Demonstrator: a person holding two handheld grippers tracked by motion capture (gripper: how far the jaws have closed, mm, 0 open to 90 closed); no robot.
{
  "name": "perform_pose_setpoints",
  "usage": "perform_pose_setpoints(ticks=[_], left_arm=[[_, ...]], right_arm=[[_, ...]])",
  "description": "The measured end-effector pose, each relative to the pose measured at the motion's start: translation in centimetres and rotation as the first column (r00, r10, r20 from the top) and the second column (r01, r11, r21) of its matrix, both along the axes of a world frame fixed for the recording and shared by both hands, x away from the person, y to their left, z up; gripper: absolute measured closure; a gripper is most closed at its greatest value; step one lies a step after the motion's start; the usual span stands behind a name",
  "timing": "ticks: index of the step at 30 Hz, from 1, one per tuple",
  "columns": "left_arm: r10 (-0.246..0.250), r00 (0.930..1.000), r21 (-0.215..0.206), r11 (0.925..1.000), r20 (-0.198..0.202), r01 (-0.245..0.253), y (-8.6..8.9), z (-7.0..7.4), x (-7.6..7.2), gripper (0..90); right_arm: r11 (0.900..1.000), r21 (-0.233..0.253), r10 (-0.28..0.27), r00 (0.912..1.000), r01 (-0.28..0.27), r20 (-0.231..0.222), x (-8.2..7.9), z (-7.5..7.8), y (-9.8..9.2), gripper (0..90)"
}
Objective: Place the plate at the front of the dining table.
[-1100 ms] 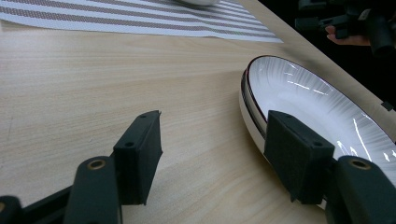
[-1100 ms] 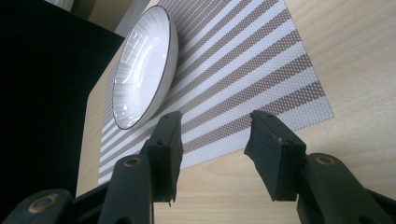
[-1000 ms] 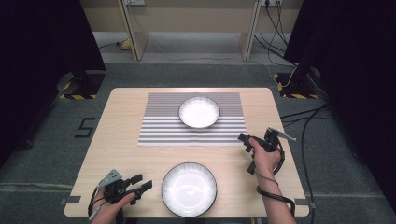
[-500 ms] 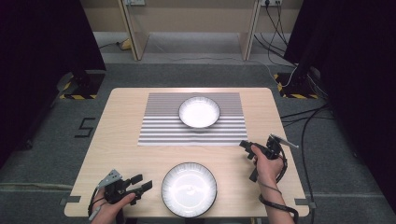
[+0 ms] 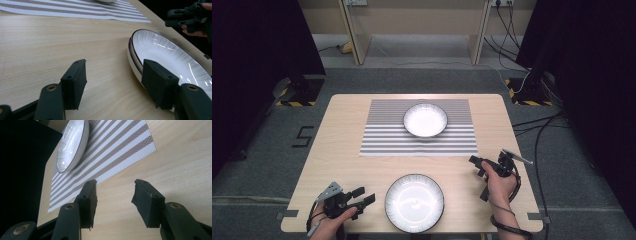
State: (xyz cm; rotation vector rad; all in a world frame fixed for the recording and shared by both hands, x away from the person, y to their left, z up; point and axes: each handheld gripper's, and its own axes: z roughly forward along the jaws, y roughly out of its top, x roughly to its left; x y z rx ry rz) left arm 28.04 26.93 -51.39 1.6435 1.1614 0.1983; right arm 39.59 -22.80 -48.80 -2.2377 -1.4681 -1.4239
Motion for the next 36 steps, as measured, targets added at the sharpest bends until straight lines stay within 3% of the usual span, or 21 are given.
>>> perform_pose_setpoints(ticks=[36], left_arm=[[0.003, 1.0000, 0.000, 1.0000, 0.001, -0.003, 0.0, 0.0, 0.0, 36.2]], right_arm=[[1.000, 0.002, -0.025, 0.9992, 0.025, 0.030, -4.7, 0.5, -2.5, 51.9]])
